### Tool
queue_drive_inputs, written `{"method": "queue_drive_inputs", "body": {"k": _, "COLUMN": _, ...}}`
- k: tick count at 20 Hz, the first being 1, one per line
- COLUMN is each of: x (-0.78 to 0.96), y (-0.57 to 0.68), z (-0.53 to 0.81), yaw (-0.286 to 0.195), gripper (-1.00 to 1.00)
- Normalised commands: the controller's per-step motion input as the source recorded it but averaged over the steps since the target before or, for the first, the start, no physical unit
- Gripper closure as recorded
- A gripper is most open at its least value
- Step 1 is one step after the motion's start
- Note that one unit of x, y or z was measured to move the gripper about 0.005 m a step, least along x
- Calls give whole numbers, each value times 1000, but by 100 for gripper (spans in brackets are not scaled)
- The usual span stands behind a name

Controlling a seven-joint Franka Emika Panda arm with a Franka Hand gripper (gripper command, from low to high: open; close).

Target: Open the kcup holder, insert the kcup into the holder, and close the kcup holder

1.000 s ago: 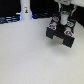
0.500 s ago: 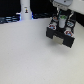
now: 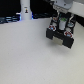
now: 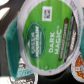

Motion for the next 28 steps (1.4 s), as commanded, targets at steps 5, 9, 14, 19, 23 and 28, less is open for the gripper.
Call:
{"method": "queue_drive_inputs", "body": {"k": 5, "x": -353, "y": 9, "z": 359, "yaw": -6, "gripper": 100}}
{"method": "queue_drive_inputs", "body": {"k": 9, "x": -191, "y": 0, "z": 58, "yaw": -1, "gripper": 100}}
{"method": "queue_drive_inputs", "body": {"k": 14, "x": 49, "y": -46, "z": -205, "yaw": -5, "gripper": 100}}
{"method": "queue_drive_inputs", "body": {"k": 19, "x": 34, "y": -28, "z": -212, "yaw": -8, "gripper": 100}}
{"method": "queue_drive_inputs", "body": {"k": 23, "x": 70, "y": -21, "z": -225, "yaw": -23, "gripper": 100}}
{"method": "queue_drive_inputs", "body": {"k": 28, "x": 33, "y": -8, "z": -253, "yaw": -13, "gripper": 100}}
